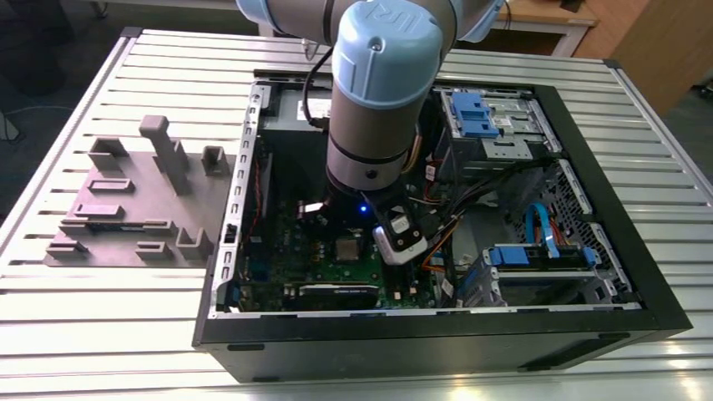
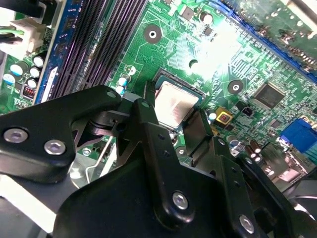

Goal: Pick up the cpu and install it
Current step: 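Place the cpu into insertion slot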

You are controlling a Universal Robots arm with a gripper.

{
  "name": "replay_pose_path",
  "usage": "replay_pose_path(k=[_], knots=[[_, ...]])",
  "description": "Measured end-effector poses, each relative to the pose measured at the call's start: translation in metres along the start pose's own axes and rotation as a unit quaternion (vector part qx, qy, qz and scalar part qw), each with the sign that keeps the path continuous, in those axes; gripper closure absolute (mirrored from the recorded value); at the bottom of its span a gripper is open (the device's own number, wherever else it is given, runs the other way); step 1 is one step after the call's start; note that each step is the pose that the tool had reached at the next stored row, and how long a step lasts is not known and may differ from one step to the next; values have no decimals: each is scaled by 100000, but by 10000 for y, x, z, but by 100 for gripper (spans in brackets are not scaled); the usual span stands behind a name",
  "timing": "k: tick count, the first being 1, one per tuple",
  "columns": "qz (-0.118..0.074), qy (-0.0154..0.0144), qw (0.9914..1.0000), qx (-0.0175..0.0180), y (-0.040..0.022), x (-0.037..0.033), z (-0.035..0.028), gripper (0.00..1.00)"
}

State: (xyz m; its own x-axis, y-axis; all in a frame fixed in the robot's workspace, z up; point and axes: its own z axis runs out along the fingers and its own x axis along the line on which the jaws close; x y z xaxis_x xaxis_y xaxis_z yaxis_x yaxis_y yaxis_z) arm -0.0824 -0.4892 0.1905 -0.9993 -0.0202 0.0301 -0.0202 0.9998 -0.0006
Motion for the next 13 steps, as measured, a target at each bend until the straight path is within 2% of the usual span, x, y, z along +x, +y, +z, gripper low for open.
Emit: replay_pose_path(k=[13], knots=[[637,7,99998,-31,3,-2,21,53]])
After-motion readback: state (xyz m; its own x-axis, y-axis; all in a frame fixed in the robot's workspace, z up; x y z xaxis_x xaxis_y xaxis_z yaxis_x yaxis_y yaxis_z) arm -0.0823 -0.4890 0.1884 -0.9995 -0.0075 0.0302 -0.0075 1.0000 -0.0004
